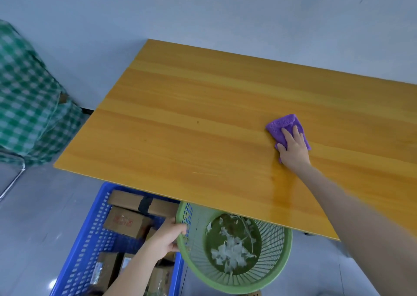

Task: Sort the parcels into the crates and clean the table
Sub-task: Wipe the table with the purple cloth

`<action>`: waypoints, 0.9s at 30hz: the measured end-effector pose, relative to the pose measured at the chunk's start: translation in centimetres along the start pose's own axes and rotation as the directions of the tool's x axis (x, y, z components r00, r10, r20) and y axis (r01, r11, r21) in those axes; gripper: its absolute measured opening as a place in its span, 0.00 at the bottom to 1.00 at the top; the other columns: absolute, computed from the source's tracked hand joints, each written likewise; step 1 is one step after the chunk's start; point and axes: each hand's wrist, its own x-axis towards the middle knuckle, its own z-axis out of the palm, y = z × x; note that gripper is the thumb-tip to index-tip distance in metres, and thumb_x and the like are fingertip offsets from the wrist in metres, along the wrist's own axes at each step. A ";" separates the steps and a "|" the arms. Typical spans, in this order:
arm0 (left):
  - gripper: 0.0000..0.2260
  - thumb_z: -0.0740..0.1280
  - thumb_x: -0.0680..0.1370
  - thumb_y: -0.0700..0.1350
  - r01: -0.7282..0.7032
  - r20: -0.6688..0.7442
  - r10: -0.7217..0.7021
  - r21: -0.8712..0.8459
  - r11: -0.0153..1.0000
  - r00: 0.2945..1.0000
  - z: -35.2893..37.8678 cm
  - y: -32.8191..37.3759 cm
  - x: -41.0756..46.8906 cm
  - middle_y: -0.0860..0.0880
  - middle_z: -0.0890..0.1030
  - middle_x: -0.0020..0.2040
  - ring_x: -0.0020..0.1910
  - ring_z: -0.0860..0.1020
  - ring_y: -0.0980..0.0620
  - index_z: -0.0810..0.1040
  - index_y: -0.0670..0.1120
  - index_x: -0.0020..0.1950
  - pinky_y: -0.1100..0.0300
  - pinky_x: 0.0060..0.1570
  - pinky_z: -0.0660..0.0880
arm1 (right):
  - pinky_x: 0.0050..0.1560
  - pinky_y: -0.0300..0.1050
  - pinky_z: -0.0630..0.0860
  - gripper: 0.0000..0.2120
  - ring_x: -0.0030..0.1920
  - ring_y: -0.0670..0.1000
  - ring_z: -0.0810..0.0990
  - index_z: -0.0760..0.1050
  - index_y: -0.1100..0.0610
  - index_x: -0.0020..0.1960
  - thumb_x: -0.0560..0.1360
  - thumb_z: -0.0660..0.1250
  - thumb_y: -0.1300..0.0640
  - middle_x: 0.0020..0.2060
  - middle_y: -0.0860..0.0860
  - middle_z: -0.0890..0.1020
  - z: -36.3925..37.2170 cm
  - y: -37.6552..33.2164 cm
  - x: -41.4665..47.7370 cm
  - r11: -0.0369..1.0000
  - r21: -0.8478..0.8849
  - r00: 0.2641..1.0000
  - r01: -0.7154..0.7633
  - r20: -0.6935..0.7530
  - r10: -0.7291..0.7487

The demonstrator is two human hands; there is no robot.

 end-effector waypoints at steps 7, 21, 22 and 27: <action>0.12 0.56 0.74 0.29 0.019 0.025 -0.019 0.033 0.999 1.000 -0.8 0.5 1.0 0.40 0.77 0.47 0.44 0.79 0.42 0.72 0.41 0.52 0.47 0.42 0.81 | 0.74 0.47 0.53 0.27 0.77 0.54 0.51 0.61 0.53 0.75 0.78 0.60 0.63 0.77 0.53 0.52 2.2 -5.8 3.1 0.987 0.013 0.984 0.162 0.079 -0.162; 0.11 0.56 0.75 0.28 -0.004 -0.074 0.004 0.003 1.000 0.997 -2.2 1.2 -1.6 0.43 0.70 0.40 0.38 0.74 0.45 0.72 0.42 0.47 0.49 0.37 0.78 | 0.73 0.42 0.58 0.25 0.70 0.45 0.68 0.82 0.52 0.55 0.67 0.57 0.73 0.65 0.45 0.76 7.2 -11.1 -6.5 0.796 0.367 0.745 0.482 0.307 -0.592; 0.11 0.56 0.75 0.28 -0.007 -0.076 0.007 0.004 1.000 0.997 -2.2 1.3 -1.7 0.43 0.70 0.39 0.38 0.74 0.46 0.72 0.42 0.47 0.49 0.36 0.78 | 0.72 0.40 0.58 0.25 0.69 0.45 0.69 0.82 0.53 0.54 0.67 0.57 0.73 0.64 0.45 0.77 7.3 -10.9 -7.4 0.793 0.375 0.738 0.480 0.316 -0.596; 0.11 0.56 0.74 0.28 -0.014 -0.091 0.014 -0.001 1.000 0.996 -2.0 0.8 -2.5 0.43 0.73 0.37 0.36 0.76 0.45 0.72 0.41 0.47 0.49 0.34 0.79 | 0.64 0.21 0.54 0.25 0.63 0.38 0.69 0.83 0.56 0.51 0.66 0.57 0.76 0.60 0.46 0.80 7.0 -9.9 -12.2 0.789 0.420 0.713 0.448 0.365 -0.599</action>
